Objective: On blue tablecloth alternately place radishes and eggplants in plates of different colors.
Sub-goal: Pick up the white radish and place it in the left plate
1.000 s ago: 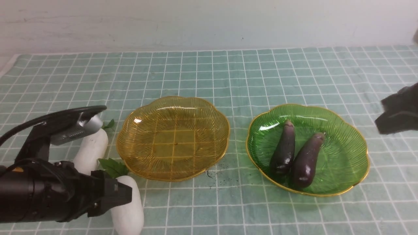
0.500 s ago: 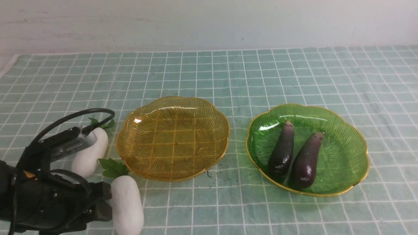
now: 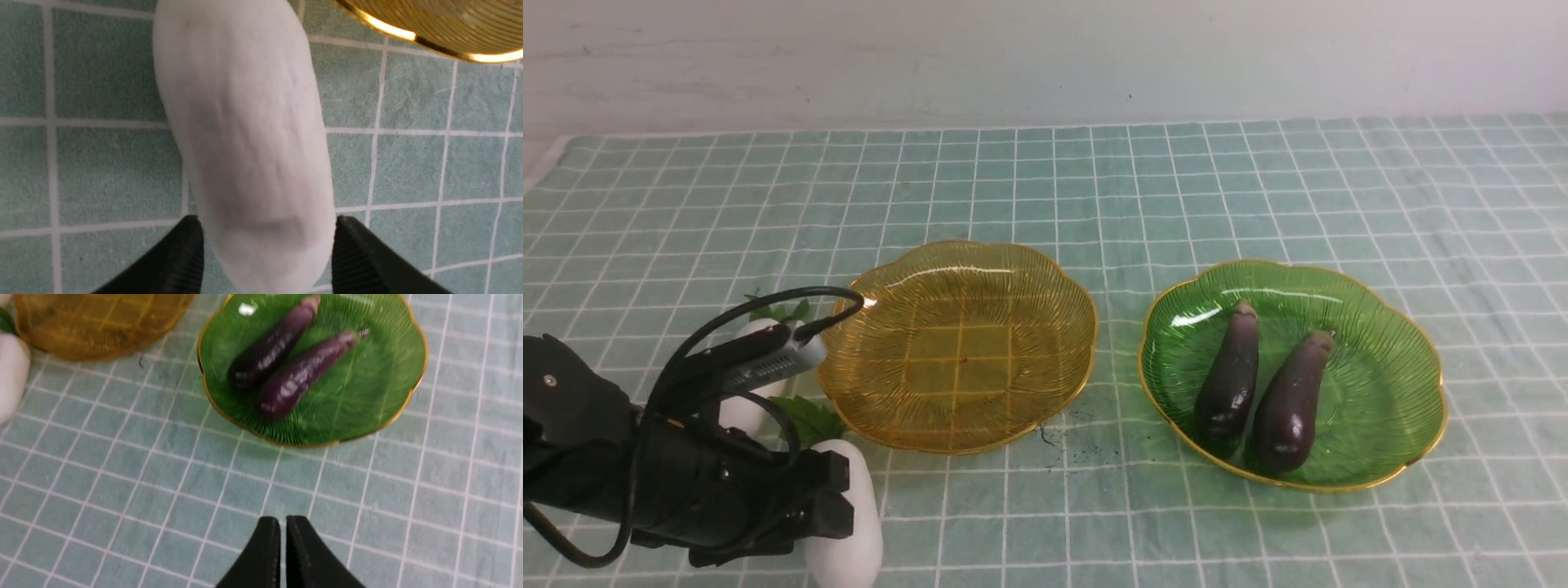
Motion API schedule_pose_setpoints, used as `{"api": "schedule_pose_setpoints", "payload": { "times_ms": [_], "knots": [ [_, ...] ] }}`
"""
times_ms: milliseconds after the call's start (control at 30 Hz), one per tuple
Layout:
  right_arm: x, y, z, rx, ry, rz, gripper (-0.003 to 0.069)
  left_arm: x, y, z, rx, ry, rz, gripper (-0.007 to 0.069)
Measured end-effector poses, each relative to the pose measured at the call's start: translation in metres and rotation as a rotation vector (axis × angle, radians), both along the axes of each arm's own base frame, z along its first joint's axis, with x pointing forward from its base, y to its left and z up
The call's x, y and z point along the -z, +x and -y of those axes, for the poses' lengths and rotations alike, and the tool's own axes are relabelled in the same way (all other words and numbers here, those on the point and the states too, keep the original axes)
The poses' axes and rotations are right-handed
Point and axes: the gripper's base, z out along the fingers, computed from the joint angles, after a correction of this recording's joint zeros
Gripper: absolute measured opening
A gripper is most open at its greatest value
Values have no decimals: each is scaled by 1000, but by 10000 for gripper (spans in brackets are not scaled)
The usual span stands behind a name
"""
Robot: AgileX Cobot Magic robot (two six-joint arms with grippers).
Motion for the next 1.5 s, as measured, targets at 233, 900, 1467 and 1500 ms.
{"api": "schedule_pose_setpoints", "payload": {
  "times_ms": [233, 900, 1467, 1500],
  "knots": [
    [30, 1, 0, -16, -20, -92, 12, -1, 3, -1, 0, 16, 27, 487],
    [30, 4, 0, -27, -31, -58, 12, 23, 22, -2, -116, 1, 13, 531],
    [32, 2, 1, -30, -51, -80, 12, 12, 7, -7, 95, 129, -2, 444],
    [32, 3, 2, -29, -56, -80, 12, 4, 3, -10, 140, 171, 21, 444]
  ]
}}
